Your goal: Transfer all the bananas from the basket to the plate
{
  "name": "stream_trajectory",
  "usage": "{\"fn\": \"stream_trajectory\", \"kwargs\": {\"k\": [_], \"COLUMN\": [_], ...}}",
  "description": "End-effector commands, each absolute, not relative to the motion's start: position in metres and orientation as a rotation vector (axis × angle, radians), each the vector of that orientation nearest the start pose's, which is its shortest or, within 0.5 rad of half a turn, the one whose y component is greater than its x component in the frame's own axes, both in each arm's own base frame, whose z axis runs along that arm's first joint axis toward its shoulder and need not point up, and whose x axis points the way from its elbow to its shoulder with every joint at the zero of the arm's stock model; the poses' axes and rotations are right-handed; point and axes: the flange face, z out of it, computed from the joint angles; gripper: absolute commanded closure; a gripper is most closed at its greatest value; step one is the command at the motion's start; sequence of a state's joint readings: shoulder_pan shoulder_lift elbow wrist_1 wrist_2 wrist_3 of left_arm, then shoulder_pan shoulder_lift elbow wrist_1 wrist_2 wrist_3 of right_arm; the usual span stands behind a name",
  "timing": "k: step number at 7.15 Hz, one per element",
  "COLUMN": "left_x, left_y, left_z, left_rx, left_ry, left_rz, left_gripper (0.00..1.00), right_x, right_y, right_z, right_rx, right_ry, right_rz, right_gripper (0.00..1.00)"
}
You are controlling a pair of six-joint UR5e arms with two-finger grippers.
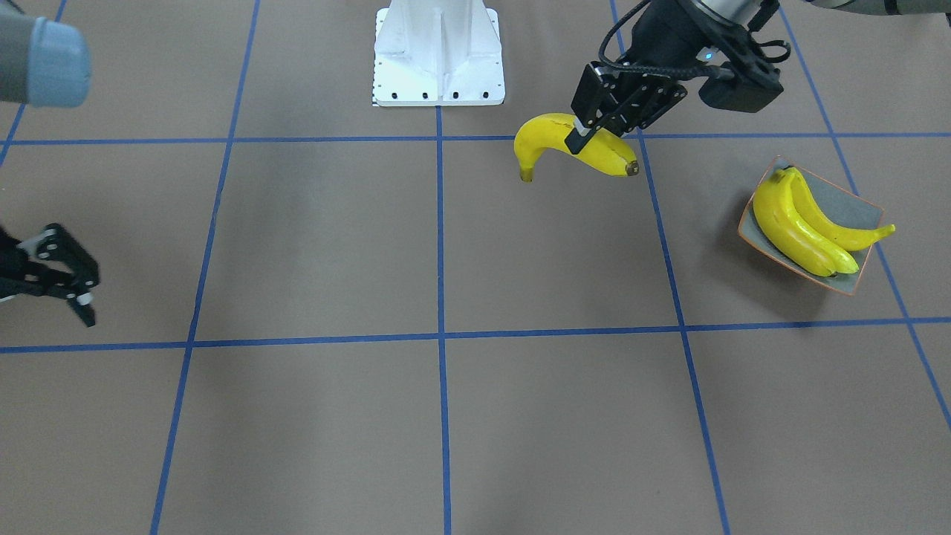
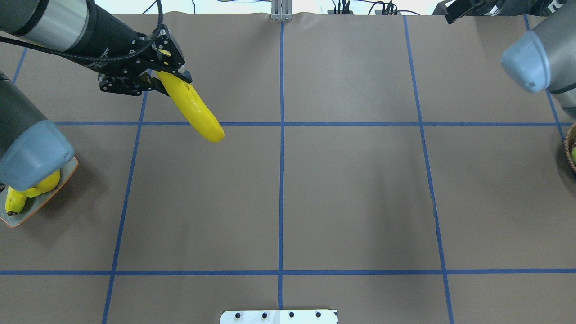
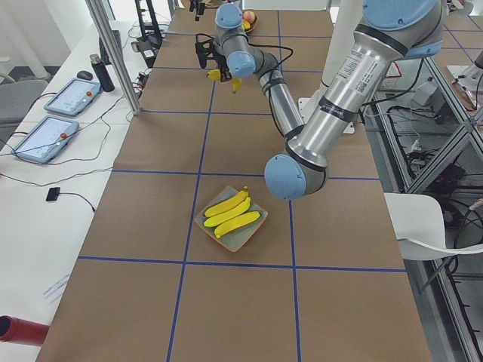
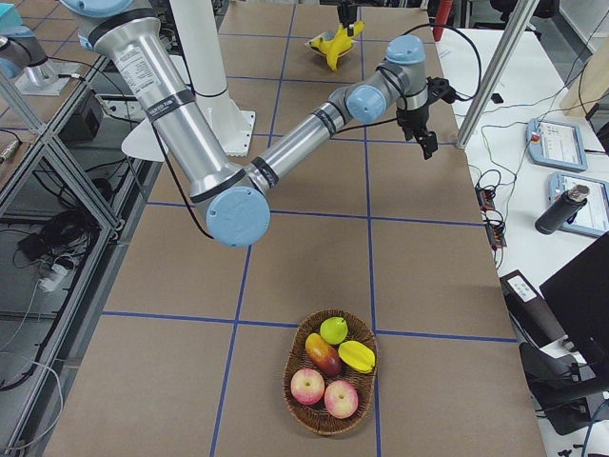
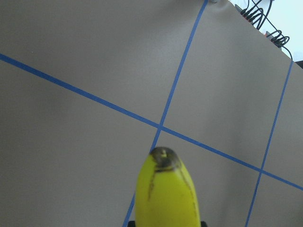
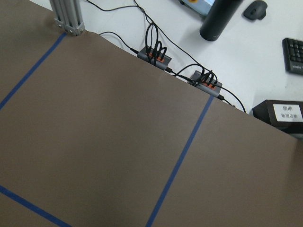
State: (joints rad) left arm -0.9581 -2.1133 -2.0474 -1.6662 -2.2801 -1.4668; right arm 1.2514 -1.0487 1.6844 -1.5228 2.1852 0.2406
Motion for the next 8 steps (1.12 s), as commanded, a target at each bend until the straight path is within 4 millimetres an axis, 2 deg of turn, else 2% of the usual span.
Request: {"fn": "stream_trajectory", "kwargs": {"k": [1,2,3,4,5,6,8], "left_x": [0.217,0.198,0.176,0.161,0.137,0.116,0.088], "left_y": [-0.491,-0.496,-0.503,-0.504,-0.503,-0.507,-0.503], "left_z": [0.169,0.192,0.214,0.242,0.27,0.295,0.339], "left_rx": [0.045,0.077,0.12,0.142,0.174,0.193,0.25], "left_ry": [1.212,1.194,1.175,1.149,1.13,1.119,1.068], "left_rz": [-0.249,-0.188,-0.127,-0.079,-0.018,0.035,0.126], "left_gripper": [1.0,1.0,1.0,1.0,1.0,1.0,1.0], "right_x": [-0.05,-0.026,-0.005,0.017,0.028,0.03,0.03], "right_y": [-0.666,-0.674,-0.678,-0.67,-0.664,-0.66,-0.658], "right_z": [0.396,0.441,0.472,0.495,0.507,0.514,0.518], "right_rx": [0.359,0.313,0.32,0.32,0.319,0.317,0.317], "right_ry": [-0.773,-0.74,-0.688,-0.674,-0.667,-0.664,-0.664], "right_rz": [-0.236,-0.238,-0.325,-0.346,-0.361,-0.368,-0.374], "right_gripper": [0.01,0.01,0.01,0.01,0.01,0.01,0.01]}}
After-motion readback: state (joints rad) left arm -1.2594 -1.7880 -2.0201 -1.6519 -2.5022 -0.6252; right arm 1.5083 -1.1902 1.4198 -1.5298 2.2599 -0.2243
